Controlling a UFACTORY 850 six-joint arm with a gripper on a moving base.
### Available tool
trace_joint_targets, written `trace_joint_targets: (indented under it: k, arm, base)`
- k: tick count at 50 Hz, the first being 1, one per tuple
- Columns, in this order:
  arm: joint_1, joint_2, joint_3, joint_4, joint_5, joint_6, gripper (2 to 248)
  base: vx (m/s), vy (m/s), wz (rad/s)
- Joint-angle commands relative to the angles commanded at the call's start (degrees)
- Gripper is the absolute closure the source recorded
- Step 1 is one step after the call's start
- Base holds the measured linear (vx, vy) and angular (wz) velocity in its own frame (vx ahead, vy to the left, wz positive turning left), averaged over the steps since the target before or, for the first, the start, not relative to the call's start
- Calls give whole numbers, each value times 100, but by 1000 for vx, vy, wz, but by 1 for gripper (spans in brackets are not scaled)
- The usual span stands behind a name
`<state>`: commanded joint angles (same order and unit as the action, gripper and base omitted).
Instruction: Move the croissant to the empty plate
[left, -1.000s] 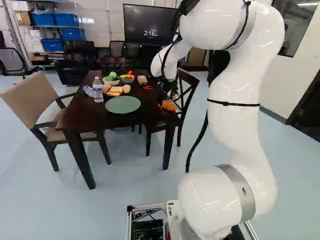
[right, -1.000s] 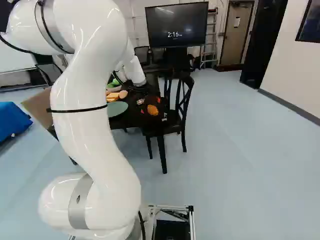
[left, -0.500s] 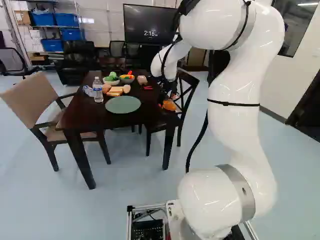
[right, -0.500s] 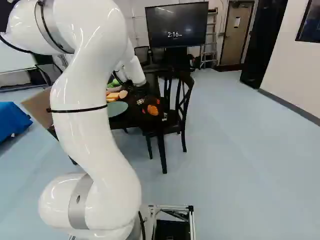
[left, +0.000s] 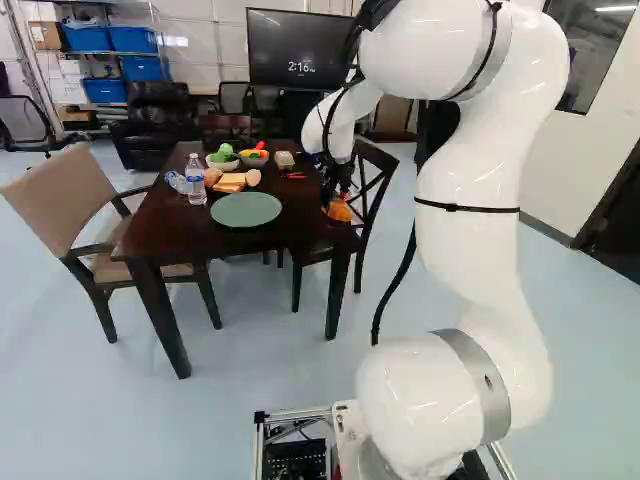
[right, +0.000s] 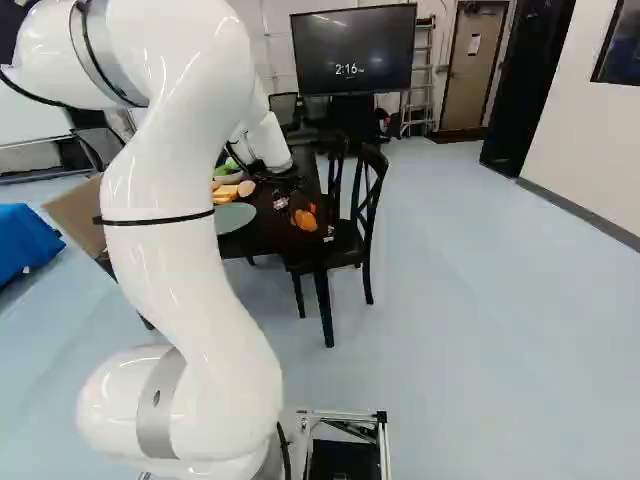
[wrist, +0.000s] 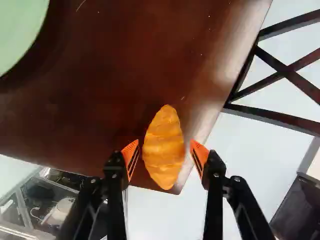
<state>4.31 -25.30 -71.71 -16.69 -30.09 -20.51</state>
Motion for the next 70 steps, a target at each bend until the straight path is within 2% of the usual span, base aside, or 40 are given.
trace_joint_targets:
  k: [4, 5, 9, 10, 15, 35, 36, 49, 70]
  arm:
    - [0, 0, 0, 0, 0, 0, 93]
    - [0, 0, 0, 0, 0, 0, 105]
    - [0, 0, 0, 0, 0, 0, 105]
    - [0, 0, 0, 0, 0, 0, 118]
    - [0, 0, 0, 0, 0, 0, 121]
    - [0, 0, 0, 0, 0, 0, 120]
    - [0, 0, 0, 0, 0, 0, 131]
    - [0, 3, 1, 0, 0, 0, 130]
    - [0, 298, 73, 0, 0, 0, 130]
  base:
    - [0, 0, 0]
    - [0, 0, 0]
    - [0, 0, 0]
    - [0, 0, 0]
    - [0, 0, 0]
    - [0, 0, 0]
    - [0, 0, 0]
    - [0, 0, 0]
    - [0, 0, 0]
